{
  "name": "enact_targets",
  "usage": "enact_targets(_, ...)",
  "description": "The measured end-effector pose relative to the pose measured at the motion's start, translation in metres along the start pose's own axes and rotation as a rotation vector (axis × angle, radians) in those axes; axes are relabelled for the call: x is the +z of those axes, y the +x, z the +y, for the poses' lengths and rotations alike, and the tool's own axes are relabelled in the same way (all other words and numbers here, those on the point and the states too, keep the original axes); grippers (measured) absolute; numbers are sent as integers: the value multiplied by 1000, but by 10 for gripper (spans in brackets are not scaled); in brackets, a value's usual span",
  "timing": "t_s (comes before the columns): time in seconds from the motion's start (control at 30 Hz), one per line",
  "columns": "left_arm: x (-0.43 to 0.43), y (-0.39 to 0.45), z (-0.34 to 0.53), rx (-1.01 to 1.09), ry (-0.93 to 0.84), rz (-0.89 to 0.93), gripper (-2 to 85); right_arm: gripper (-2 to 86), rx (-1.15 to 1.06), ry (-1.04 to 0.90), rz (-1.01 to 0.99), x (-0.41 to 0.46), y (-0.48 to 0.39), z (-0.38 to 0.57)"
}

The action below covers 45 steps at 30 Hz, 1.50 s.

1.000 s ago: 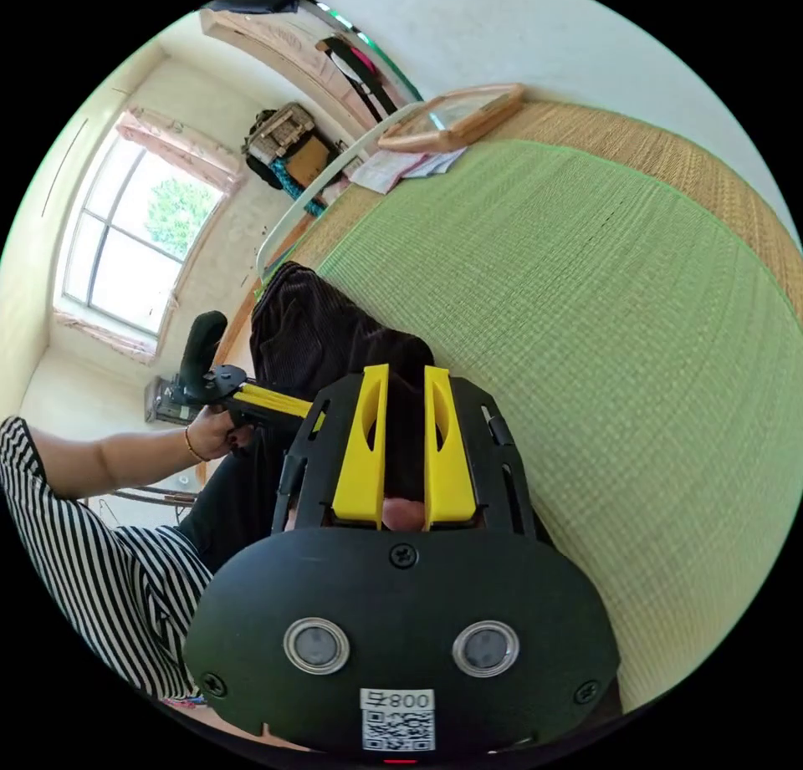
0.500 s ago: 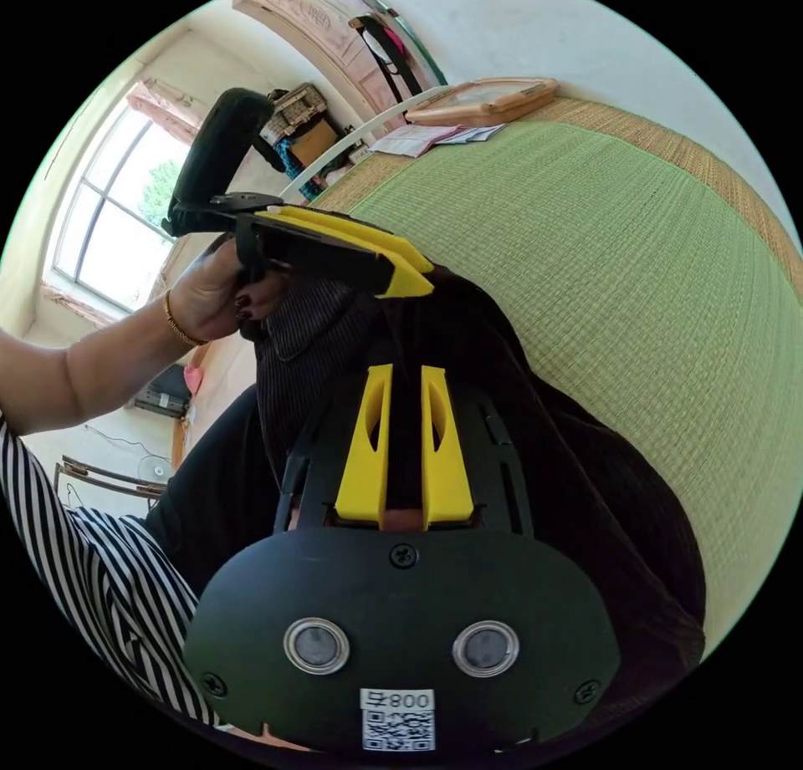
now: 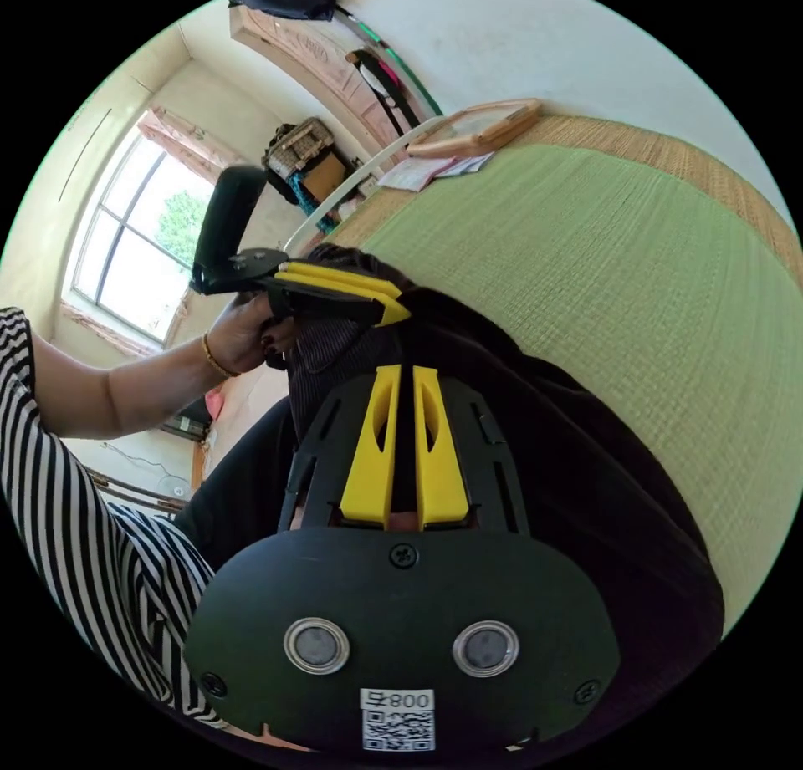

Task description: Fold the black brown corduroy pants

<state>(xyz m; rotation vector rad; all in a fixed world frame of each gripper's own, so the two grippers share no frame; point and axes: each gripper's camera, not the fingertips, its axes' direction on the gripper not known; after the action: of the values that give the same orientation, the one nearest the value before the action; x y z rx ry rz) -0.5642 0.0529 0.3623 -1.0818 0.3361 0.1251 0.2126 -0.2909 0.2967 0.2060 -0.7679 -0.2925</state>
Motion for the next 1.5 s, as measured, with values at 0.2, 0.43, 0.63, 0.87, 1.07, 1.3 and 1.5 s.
enact_targets(0.2,-21,-5,24,-5,58,6,33,66,-68,79,85,-14,6,-34)
enact_targets(0.43,-28,-10,35,34,57,-30,33,82,-318,-93,104,37,-18,-73)
enact_targets(0.63,-27,-23,48,-2,94,20,36,41,-325,-148,67,50,-10,-93)
enact_targets(0.87,-47,-73,93,-300,130,-204,6,13,-265,-60,127,23,-4,-113)
enact_targets(1.07,-37,-119,137,-537,93,-235,2,9,-211,-120,185,26,18,-142)
enact_targets(1.3,-29,-102,129,-516,72,-300,1,8,3,-264,72,52,91,-166)
enact_targets(1.5,-27,-62,107,-442,136,-275,1,2,51,-133,119,-6,107,-145)
